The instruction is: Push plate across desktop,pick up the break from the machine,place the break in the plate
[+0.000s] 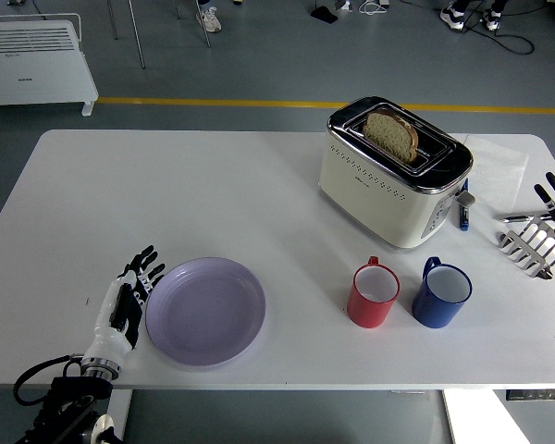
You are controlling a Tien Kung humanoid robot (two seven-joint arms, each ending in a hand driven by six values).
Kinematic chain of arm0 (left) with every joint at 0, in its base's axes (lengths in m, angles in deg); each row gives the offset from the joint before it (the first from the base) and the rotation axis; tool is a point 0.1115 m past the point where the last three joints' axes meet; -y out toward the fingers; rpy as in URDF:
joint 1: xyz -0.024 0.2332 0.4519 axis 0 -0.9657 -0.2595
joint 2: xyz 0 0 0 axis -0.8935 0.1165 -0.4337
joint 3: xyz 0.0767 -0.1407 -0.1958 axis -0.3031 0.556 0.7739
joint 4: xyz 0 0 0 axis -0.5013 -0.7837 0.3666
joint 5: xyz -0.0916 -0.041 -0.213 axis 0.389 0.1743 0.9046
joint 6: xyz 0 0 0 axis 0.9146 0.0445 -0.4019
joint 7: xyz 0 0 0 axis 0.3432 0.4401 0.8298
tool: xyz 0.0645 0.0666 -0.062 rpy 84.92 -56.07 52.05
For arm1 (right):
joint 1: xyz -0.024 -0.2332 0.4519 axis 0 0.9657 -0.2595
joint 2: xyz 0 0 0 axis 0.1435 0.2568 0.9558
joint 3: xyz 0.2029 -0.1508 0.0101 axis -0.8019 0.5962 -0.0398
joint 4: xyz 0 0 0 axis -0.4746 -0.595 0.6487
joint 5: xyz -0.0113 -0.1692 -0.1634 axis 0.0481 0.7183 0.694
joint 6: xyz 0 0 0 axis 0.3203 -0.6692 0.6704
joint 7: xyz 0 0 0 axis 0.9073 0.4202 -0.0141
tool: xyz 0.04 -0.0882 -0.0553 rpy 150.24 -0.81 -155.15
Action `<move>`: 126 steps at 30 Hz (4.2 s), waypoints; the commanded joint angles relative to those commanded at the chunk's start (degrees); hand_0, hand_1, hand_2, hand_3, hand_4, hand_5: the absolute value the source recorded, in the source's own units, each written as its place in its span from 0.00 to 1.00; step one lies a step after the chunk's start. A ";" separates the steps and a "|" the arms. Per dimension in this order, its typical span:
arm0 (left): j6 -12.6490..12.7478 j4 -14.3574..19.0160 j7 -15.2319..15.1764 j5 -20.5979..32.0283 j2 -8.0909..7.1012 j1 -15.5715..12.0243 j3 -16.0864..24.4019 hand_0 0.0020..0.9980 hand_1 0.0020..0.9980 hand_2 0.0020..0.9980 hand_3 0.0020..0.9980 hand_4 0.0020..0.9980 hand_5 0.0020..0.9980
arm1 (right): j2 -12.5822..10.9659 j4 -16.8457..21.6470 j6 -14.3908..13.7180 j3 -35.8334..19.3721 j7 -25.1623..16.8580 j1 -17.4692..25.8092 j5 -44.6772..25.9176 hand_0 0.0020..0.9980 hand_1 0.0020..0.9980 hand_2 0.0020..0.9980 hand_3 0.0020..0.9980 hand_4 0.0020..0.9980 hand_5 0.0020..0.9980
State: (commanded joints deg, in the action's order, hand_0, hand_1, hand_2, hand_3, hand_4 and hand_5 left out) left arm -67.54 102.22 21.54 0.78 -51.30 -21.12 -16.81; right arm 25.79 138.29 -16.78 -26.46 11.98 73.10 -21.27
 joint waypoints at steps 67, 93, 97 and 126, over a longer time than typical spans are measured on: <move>-5.36 -4.13 3.46 8.48 0.50 8.51 -10.79 0.82 0.85 0.93 0.91 0.58 1.00 | 0.21 -0.12 0.12 0.82 -0.25 0.29 0.02 0.77 0.71 0.71 0.72 0.54 0.62; -7.37 -5.99 4.77 11.45 1.13 11.62 -14.24 0.81 0.85 0.92 0.91 0.57 1.00 | 0.38 -0.14 0.11 0.72 -0.31 0.22 0.02 0.77 0.71 0.70 0.72 0.54 0.62; -7.68 -6.27 4.92 11.78 1.33 12.03 -14.68 0.81 0.84 0.92 0.91 0.57 1.00 | 0.41 -0.16 0.11 0.78 -0.31 0.25 0.03 0.77 0.71 0.70 0.72 0.54 0.62; -7.82 -8.60 4.79 12.70 3.43 14.86 -17.02 0.81 0.84 0.92 0.91 0.57 1.00 | 0.53 -0.26 0.08 1.39 -0.34 0.56 -0.02 0.77 0.71 0.70 0.72 0.54 0.62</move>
State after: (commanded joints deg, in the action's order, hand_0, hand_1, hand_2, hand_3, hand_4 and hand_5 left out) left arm -75.36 93.61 26.33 13.48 -47.87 -6.25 -33.83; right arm 26.31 138.03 -16.70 -25.07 11.64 73.66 -21.29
